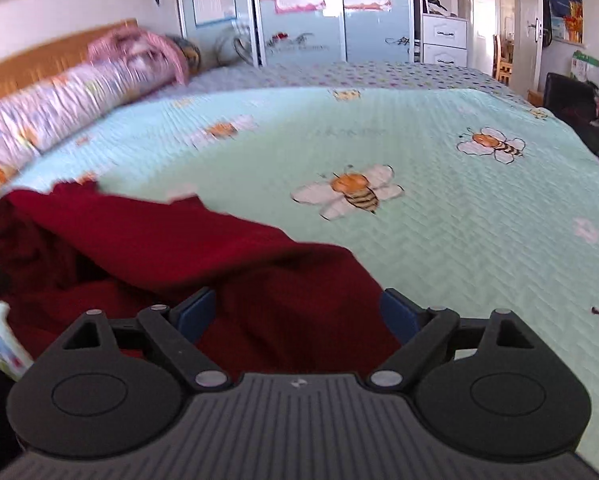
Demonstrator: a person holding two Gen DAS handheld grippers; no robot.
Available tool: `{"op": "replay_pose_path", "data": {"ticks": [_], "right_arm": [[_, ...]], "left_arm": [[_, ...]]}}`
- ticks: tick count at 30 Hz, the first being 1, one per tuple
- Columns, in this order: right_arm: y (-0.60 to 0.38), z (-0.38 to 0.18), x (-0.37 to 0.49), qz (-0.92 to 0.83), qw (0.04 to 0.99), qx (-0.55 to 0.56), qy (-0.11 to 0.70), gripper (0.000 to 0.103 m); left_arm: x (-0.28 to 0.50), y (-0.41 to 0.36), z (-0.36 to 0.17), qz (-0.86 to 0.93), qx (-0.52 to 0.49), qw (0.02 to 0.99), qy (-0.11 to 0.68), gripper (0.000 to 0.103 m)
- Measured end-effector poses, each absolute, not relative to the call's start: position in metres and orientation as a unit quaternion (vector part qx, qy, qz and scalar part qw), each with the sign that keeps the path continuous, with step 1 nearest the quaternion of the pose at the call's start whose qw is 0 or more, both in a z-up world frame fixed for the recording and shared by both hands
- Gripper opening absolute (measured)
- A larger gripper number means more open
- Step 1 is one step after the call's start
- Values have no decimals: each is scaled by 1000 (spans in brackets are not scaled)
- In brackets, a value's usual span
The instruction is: Fold clothes
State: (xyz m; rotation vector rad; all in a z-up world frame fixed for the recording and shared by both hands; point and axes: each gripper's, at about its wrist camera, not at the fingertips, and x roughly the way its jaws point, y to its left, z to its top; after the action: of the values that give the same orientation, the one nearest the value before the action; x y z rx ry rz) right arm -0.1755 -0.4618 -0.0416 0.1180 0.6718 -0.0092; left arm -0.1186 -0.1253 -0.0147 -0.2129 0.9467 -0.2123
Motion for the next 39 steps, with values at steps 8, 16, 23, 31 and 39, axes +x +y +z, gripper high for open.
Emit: {"op": "replay_pose_path", "data": {"ticks": [8, 16, 23, 31, 39], "right_arm": [[-450, -62, -129, 30, 923, 77, 375, 6], [-479, 34, -90, -22, 967, 53, 248, 7], [-559, 153, -102, -129, 986, 63, 85, 7], [-605, 119, -115, -150, 976, 66, 145, 13], [-615, -1, -137, -150, 915, 180, 329, 45]], "left_arm": [[-75, -144, -25, -90, -102, 882, 450, 43], [-19, -189, 66, -124, -86, 922, 355, 28], [-3, -223, 76, -155, -65, 921, 351, 28], [6, -255, 58, -185, -42, 906, 378, 28], [-27, -233, -8, -195, -52, 864, 462, 31]]}}
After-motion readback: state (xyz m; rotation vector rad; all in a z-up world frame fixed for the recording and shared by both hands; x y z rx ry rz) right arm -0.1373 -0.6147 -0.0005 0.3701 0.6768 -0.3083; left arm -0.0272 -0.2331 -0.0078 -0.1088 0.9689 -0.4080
